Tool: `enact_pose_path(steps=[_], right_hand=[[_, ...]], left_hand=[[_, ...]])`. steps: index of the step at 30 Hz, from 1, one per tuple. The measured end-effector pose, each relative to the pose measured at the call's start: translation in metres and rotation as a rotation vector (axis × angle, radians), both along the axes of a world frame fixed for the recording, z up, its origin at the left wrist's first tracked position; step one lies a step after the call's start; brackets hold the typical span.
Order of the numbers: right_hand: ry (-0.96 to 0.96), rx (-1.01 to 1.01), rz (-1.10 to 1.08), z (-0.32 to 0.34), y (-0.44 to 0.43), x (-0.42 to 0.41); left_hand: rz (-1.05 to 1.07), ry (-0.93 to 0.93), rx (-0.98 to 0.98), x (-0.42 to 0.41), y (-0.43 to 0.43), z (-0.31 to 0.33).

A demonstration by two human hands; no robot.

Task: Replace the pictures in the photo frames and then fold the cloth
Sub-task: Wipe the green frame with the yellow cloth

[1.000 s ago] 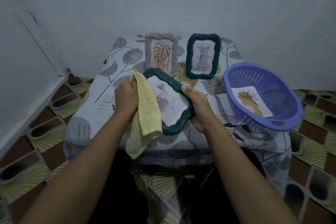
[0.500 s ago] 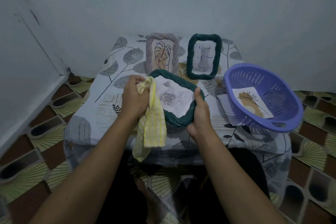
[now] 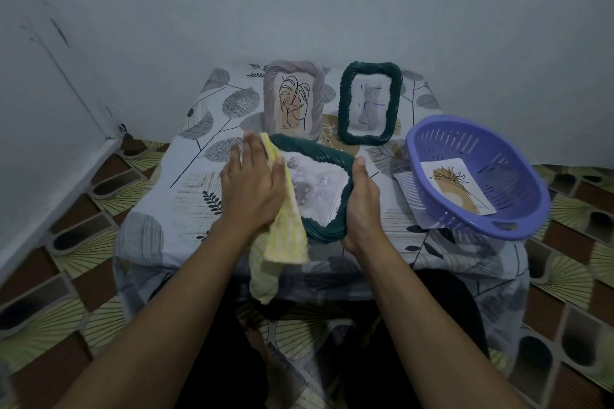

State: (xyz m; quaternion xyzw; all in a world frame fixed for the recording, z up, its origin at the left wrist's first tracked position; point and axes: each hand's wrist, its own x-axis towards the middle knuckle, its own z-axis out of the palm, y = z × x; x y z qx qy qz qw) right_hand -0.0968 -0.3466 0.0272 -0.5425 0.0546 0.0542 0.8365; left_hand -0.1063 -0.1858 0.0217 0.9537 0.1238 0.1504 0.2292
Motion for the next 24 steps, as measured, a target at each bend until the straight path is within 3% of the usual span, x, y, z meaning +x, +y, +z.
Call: enact_pose_path(steps=[4, 8, 10, 13, 17, 19, 21, 24], right_hand=[[-0.032, -0.068, -0.004, 0.006, 0.007, -0.001], [-0.074, -0.184, -0.030, 0.008, 0.008, 0.002], [-0.084, -0.204, -0.026, 0.008, 0.005, 0.003], [-0.088, -0.207, 0.017, 0.010, 0.000, 0.001], [-0.129, -0.225, 0.046, 0.016, 0.001, -0.006], [-0.127, -0.207, 0.047, 0.020, 0.004, -0.010], [-0.137, -0.191, 0.045, 0.024, 0.009, -0.012], [-0.176, -0.209, 0.049, 0.025, 0.017, -0.014]], left_hand=[[-0.047, -0.062, -0.047, 0.002, -0.007, 0.007], [-0.456, -0.105, 0.109, -0.016, -0.025, -0.008], [-0.542, -0.147, 0.203, -0.015, -0.019, -0.021], [-0.300, -0.168, 0.195, 0.000, 0.003, -0.025], [0.039, -0.247, -0.246, 0.013, 0.009, -0.004], [0.103, -0.275, -0.339, 0.015, -0.002, 0.006], [0.097, -0.323, -0.327, 0.011, -0.012, 0.011], [-0.081, -0.384, -0.088, 0.001, -0.025, 0.004]])
